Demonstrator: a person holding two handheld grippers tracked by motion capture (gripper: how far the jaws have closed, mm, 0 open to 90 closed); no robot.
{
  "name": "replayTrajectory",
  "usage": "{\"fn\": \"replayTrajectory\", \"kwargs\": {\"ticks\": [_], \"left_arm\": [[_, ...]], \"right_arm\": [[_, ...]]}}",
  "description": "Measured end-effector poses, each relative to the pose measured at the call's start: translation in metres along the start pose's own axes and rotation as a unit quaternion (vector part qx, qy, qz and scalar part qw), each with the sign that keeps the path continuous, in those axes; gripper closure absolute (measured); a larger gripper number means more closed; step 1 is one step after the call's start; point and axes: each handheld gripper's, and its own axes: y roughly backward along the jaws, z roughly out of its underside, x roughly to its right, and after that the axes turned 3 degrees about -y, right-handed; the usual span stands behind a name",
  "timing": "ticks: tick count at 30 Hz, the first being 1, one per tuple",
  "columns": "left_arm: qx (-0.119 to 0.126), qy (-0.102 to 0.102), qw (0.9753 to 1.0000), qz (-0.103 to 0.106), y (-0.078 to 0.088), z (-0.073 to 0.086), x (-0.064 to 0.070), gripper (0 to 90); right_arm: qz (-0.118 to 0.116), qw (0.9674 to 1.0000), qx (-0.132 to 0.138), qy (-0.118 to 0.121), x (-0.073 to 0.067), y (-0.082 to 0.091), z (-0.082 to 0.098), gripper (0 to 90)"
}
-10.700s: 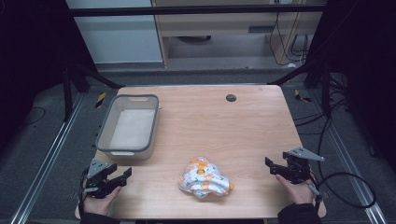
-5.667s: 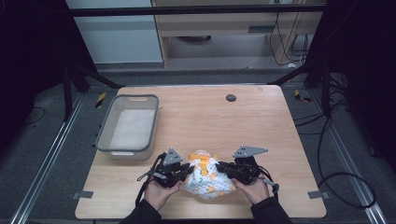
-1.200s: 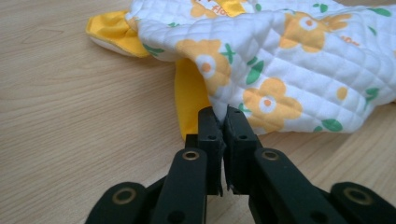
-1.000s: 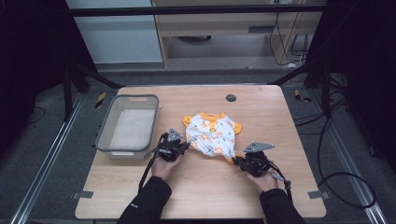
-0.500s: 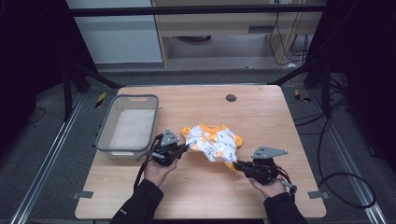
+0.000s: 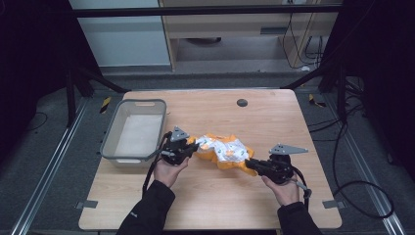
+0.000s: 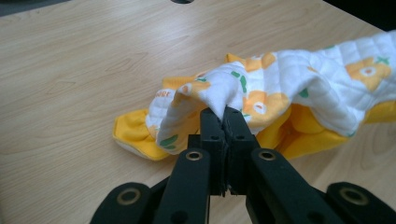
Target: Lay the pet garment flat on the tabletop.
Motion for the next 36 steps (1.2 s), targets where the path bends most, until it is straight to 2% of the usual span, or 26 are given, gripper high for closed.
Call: {"fn": "replayTrajectory", "kwargs": {"ticks": [1, 2, 3, 5, 6, 7, 8, 11, 12, 16, 17, 19, 20, 25, 27, 31, 34, 36], "left_arm": [[0.0, -0.002, 1.0, -0.003, -0.005, 0.0, -0.001, 87.8], [0.0, -0.002, 1.0, -0.003, -0.005, 0.0, -0.001, 87.4], [0.002, 0.003, 1.0, -0.008, -0.017, -0.001, -0.004, 87.2], [0.006, 0.009, 0.9999, -0.012, -0.027, 0.0, -0.007, 86.0], [0.006, 0.009, 0.9999, -0.012, -0.027, 0.0, -0.007, 85.2], [0.009, 0.015, 0.9998, -0.013, -0.035, 0.0, -0.011, 84.0], [0.011, 0.017, 0.9996, -0.017, -0.039, 0.001, -0.013, 81.7], [0.011, 0.02, 0.9995, -0.02, -0.043, 0.002, -0.016, 75.2], [0.011, 0.021, 0.9995, -0.023, -0.045, 0.002, -0.017, 75.2], [0.02, 0.021, 0.9991, -0.03, -0.041, 0.004, -0.02, 55.6], [0.027, 0.016, 0.9991, -0.03, -0.038, 0.004, -0.021, 55.6], [0.04, 0.018, 0.9987, -0.028, -0.029, 0.008, -0.022, 46.9], [0.04, 0.018, 0.9987, -0.028, -0.029, 0.008, -0.022, 45.5], [0.023, 0.008, 0.9993, -0.027, -0.025, 0.022, -0.022, 43.1], [0.007, -0.006, 0.9996, -0.027, -0.03, 0.029, -0.021, 42.9], [-0.007, -0.016, 0.9994, -0.029, -0.038, 0.033, -0.021, 41.7], [-0.009, -0.013, 0.9996, -0.023, -0.046, 0.035, -0.021, 44.6], [-0.013, -0.015, 0.9996, -0.022, -0.05, 0.035, -0.021, 50.9]], "right_arm": [[0.01, 0.9999, -0.004, -0.005, 0.004, -0.003, 0.001, 84.4], [0.01, 0.9999, -0.004, -0.005, 0.004, -0.003, 0.001, 84.4], [0.036, 0.9993, -0.009, -0.008, 0.012, -0.01, 0.003, 83.4], [0.058, 0.9982, -0.007, -0.013, 0.018, -0.015, 0.006, 81.5], [0.058, 0.9982, -0.007, -0.013, 0.018, -0.015, 0.006, 81.5], [0.085, 0.9964, -0.008, -0.003, 0.024, -0.021, 0.009, 80.5], [0.098, 0.9951, -0.013, 0.0, 0.025, -0.024, 0.01, 80.3], [0.116, 0.993, -0.024, 0.008, 0.029, -0.033, 0.012, 81.0], [0.116, 0.993, -0.024, 0.008, 0.029, -0.033, 0.012, 81.0], [0.127, 0.9915, -0.02, 0.014, 0.031, -0.037, 0.011, 81.7], [0.128, 0.9914, -0.019, 0.014, 0.031, -0.037, 0.011, 81.7], [0.132, 0.9909, -0.02, 0.02, 0.031, -0.036, 0.011, 81.7], [0.132, 0.9909, -0.02, 0.02, 0.031, -0.036, 0.011, 81.7], [0.137, 0.9899, -0.02, 0.03, 0.031, -0.037, 0.011, 81.7], [0.138, 0.9898, -0.019, 0.032, 0.031, -0.037, 0.011, 81.6], [0.138, 0.9898, -0.019, 0.031, 0.031, -0.038, 0.011, 81.6], [0.137, 0.9898, -0.018, 0.032, 0.031, -0.038, 0.011, 81.6], [0.137, 0.9898, -0.018, 0.033, 0.031, -0.038, 0.011, 81.6]]}}
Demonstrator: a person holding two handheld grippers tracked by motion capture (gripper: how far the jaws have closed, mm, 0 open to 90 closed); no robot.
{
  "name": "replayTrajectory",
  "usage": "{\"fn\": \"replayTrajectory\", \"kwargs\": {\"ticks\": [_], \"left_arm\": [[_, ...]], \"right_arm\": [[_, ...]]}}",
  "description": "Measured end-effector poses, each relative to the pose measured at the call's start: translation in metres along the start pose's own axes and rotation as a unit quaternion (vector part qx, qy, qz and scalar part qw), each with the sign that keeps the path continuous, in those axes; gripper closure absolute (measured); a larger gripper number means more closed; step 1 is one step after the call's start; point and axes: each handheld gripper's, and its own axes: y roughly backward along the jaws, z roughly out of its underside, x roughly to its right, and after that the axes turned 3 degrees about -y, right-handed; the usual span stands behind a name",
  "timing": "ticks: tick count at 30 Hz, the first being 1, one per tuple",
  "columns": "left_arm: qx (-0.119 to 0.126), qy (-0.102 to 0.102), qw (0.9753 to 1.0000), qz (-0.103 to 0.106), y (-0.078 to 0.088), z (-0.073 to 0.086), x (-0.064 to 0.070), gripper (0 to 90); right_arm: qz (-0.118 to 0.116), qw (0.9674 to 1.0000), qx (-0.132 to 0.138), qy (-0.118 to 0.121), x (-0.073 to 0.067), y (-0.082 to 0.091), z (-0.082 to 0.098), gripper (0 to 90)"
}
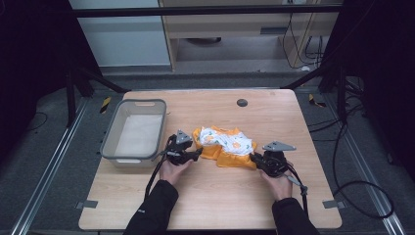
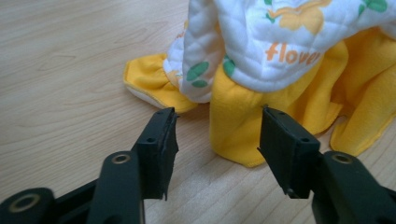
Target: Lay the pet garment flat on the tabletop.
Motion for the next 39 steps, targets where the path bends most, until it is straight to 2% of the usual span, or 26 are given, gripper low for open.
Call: {"fn": "replayTrajectory", "kwargs": {"ticks": [1, 2, 3, 7, 9, 13, 18, 19, 21, 22, 23, 24, 26, 27, 29, 30, 31, 32, 33, 36, 38, 39], "left_arm": [[-0.004, -0.001, 1.0, -0.002, -0.002, 0.0, 0.0, 50.9], [-0.003, 0.001, 1.0, 0.0, -0.003, 0.0, 0.001, 54.6], [-0.005, 0.005, 1.0, 0.004, -0.005, -0.001, 0.002, 65.0], [-0.009, 0.002, 0.9999, 0.01, -0.008, -0.001, 0.003, 81.8], [-0.012, 0.0, 0.9998, 0.015, -0.008, -0.001, 0.004, 85.9], [-0.019, -0.009, 0.9996, 0.018, -0.008, -0.001, 0.006, 87.1], [-0.022, -0.007, 0.9993, 0.029, 0.004, -0.004, 0.009, 87.1], [-0.026, -0.012, 0.9989, 0.036, 0.014, -0.006, 0.012, 87.1], [-0.035, -0.024, 0.9985, 0.033, 0.028, -0.007, 0.014, 87.1], [-0.034, -0.022, 0.9983, 0.041, 0.035, -0.008, 0.014, 87.1], [-0.034, -0.022, 0.9983, 0.041, 0.035, -0.008, 0.014, 87.1], [-0.034, -0.019, 0.9981, 0.047, 0.043, -0.008, 0.014, 87.1], [-0.036, -0.012, 0.9975, 0.06, 0.057, -0.008, 0.014, 87.1], [-0.043, -0.009, 0.9966, 0.07, 0.069, -0.005, 0.017, 87.1], [-0.051, -0.011, 0.995, 0.085, 0.08, 0.0, 0.021, 87.0], [-0.051, -0.011, 0.995, 0.085, 0.08, 0.0, 0.021, 87.0], [-0.056, -0.015, 0.9941, 0.092, 0.09, 0.006, 0.024, 87.0], [-0.056, -0.015, 0.9941, 0.092, 0.09, 0.006, 0.024, 87.0], [-0.057, -0.009, 0.9931, 0.102, 0.098, 0.013, 0.026, 86.9], [-0.064, -0.004, 0.9924, 0.106, 0.103, 0.02, 0.027, 86.8], [-0.069, 0.0, 0.9925, 0.101, 0.104, 0.027, 0.027, 86.3], [-0.073, 0.003, 0.9928, 0.094, 0.102, 0.031, 0.024, 85.9]], "right_arm": [[0.0, 1.0, 0.0, -0.001, 0.0, 0.0, 0.0, 81.6], [0.0, 1.0, 0.0, -0.002, 0.0, 0.0, 0.0, 81.6], [-0.001, 1.0, 0.001, 0.0, 0.0, 0.0, 0.0, 81.5], [0.0, 1.0, 0.004, 0.002, 0.0, 0.0, 0.0, 81.4], [0.001, 1.0, 0.007, 0.002, 0.0, 0.0, 0.0, 81.6], [0.0, 1.0, 0.009, -0.002, 0.001, 0.001, 0.0, 82.1], [-0.004, 0.9999, 0.01, -0.003, 0.002, 0.005, -0.002, 84.1], [-0.008, 0.9999, 0.012, -0.004, 0.001, 0.009, -0.003, 84.9], [-0.018, 0.9997, 0.016, -0.006, 0.0, 0.016, -0.004, 85.5], [-0.024, 0.9996, 0.017, -0.005, -0.001, 0.019, -0.004, 85.6], [-0.032, 0.9993, 0.017, -0.005, -0.002, 0.023, -0.004, 85.6], [-0.032, 0.9993, 0.017, -0.005, -0.002, 0.023, -0.004, 85.6], [-0.047, 0.9988, 0.016, -0.005, -0.005, 0.03, -0.004, 85.4], [-0.065, 0.9979, 0.01, -0.002, -0.009, 0.037, -0.004, 85.4], [-0.077, 0.997, 0.01, 0.003, -0.014, 0.043, -0.003, 85.4], [-0.085, 0.9964, 0.01, 0.004, -0.017, 0.046, -0.003, 85.4], [-0.092, 0.9957, 0.01, 0.006, -0.02, 0.048, -0.003, 85.4], [-0.1, 0.995, 0.005, 0.004, -0.022, 0.051, -0.002, 85.4], [-0.105, 0.9944, 0.004, 0.008, -0.024, 0.053, -0.002, 85.3], [-0.111, 0.9938, -0.01, 0.003, -0.028, 0.053, 0.002, 84.8], [-0.11, 0.9938, -0.016, 0.0, -0.03, 0.052, 0.004, 84.1], [-0.102, 0.9946, -0.015, 0.003, -0.03, 0.049, 0.007, 80.9]]}}
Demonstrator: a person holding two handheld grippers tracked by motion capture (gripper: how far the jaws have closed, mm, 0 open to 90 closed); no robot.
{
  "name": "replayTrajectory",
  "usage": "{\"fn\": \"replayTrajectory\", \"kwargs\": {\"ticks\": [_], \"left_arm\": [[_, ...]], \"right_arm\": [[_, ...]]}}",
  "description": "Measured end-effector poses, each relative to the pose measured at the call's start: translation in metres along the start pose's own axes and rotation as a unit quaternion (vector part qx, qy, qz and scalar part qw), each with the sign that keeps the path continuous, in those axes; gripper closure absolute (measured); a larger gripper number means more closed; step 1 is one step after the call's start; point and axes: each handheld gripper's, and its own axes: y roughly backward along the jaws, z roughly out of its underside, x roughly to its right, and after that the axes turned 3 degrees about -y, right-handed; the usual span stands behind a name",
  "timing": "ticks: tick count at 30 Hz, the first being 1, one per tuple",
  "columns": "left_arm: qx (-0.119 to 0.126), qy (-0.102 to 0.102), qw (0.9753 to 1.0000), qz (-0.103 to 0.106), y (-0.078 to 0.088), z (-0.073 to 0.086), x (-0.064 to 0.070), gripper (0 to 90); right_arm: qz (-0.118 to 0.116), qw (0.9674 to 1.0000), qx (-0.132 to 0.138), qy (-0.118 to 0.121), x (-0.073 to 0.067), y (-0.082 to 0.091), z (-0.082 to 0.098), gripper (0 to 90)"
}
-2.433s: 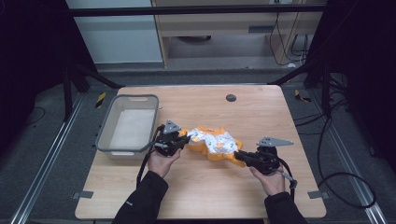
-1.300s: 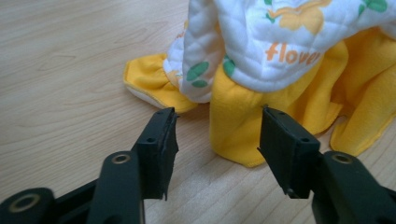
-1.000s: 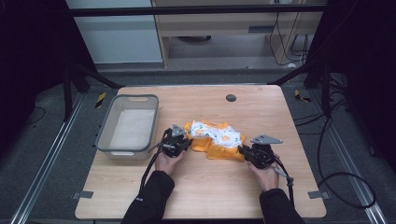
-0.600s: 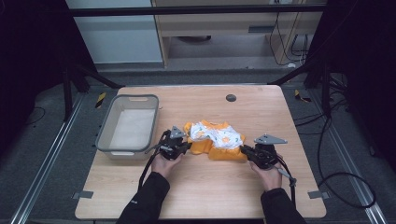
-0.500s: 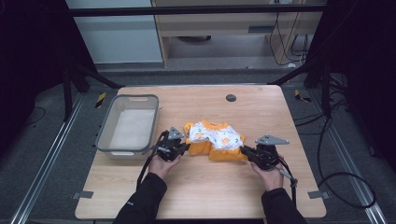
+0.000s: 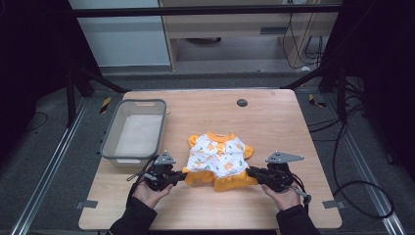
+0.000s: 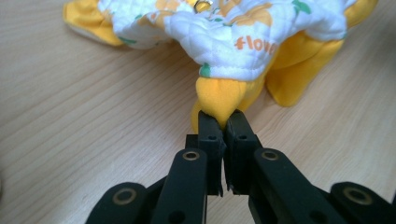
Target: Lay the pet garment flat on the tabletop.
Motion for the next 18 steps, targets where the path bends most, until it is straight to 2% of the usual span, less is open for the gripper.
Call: {"fn": "replayTrajectory", "kwargs": {"ticks": [3, 4, 5, 6, 8, 9, 10, 11, 12, 17, 18], "left_arm": [[0.002, 0.009, 1.0, -0.004, -0.005, 0.003, -0.002, 82.5], [0.001, 0.007, 0.9998, -0.017, -0.01, 0.005, -0.003, 73.3], [0.001, 0.007, 0.9998, -0.017, -0.01, 0.005, -0.003, 68.6], [0.0, 0.005, 0.9997, -0.022, -0.012, 0.007, -0.003, 68.6], [0.009, -0.006, 0.9995, -0.03, -0.013, 0.011, -0.002, 57.2], [0.009, -0.006, 0.9995, -0.03, -0.013, 0.011, -0.002, 54.6], [0.019, -0.009, 0.9996, -0.022, -0.011, 0.015, -0.001, 53.3], [0.019, -0.009, 0.9996, -0.022, -0.011, 0.015, -0.001, 51.9], [0.021, -0.011, 0.9995, -0.021, -0.009, 0.016, 0.0, 50.8], [0.025, -0.028, 0.9989, -0.029, -0.007, 0.024, 0.007, 47.9], [0.029, -0.032, 0.9983, -0.039, -0.007, 0.025, 0.009, 48.0]], "right_arm": [[0.013, 0.9999, -0.001, -0.002, 0.001, -0.004, 0.002, 78.0], [0.027, 0.9996, 0.005, 0.002, 0.003, -0.008, 0.005, 74.6], [0.027, 0.9996, 0.005, 0.002, 0.003, -0.008, 0.005, 74.6], [0.033, 0.9994, 0.007, 0.005, 0.005, -0.009, 0.006, 71.9], [0.042, 0.9987, 0.025, 0.011, 0.007, -0.006, 0.009, 68.5], [0.042, 0.9987, 0.025, 0.011, 0.007, -0.006, 0.009, 68.5], [0.044, 0.9979, 0.043, 0.018, 0.008, -0.001, 0.009, 66.4], [0.044, 0.9979, 0.043, 0.018, 0.008, -0.001, 0.009, 66.4], [0.037, 0.9976, 0.055, 0.022, 0.008, 0.004, 0.011, 63.5], [0.032, 0.9977, 0.052, 0.03, 0.009, 0.009, 0.019, 59.6], [0.029, 0.9981, 0.046, 0.029, 0.009, 0.01, 0.024, 58.2]]}}
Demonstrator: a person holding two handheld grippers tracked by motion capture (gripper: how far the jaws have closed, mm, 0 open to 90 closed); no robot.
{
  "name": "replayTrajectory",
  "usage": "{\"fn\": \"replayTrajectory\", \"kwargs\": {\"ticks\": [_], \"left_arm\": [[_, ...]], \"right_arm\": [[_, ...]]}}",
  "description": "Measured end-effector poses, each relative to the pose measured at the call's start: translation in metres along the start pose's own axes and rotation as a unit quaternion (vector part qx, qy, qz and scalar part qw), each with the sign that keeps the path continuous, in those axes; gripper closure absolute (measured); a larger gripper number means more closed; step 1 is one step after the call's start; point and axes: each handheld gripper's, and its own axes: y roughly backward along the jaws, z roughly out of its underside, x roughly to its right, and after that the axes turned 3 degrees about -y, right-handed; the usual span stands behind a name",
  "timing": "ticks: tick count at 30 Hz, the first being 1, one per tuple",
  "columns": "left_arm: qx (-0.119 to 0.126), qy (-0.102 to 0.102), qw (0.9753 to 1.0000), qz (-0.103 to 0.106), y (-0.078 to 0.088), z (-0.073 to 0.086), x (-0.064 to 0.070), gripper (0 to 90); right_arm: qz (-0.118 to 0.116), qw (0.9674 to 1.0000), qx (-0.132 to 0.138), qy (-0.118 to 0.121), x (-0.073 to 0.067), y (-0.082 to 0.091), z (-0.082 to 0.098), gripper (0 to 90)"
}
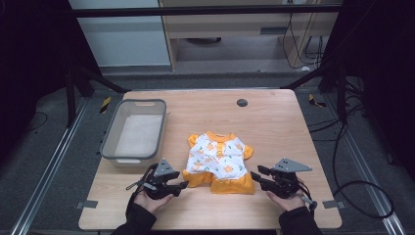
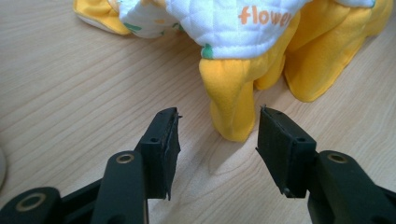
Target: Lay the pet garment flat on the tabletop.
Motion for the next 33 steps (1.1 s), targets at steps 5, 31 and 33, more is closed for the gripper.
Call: {"fn": "replayTrajectory", "kwargs": {"ticks": [5, 31, 33], "left_arm": [[0.01, 0.001, 0.9997, -0.022, -0.003, 0.003, 0.003, 47.5], [0.009, 0.012, 0.9997, 0.018, 0.028, 0.002, 0.017, 86.3], [0.012, 0.015, 0.9996, 0.022, 0.033, 0.004, 0.018, 86.3]], "right_arm": [[-0.007, 1.0, -0.004, 0.0, -0.002, 0.003, 0.01, 52.3], [-0.085, 0.9939, -0.067, 0.019, -0.021, 0.005, 0.007, 86.0], [-0.09, 0.9938, -0.063, 0.015, -0.022, 0.01, 0.006, 85.9]]}}
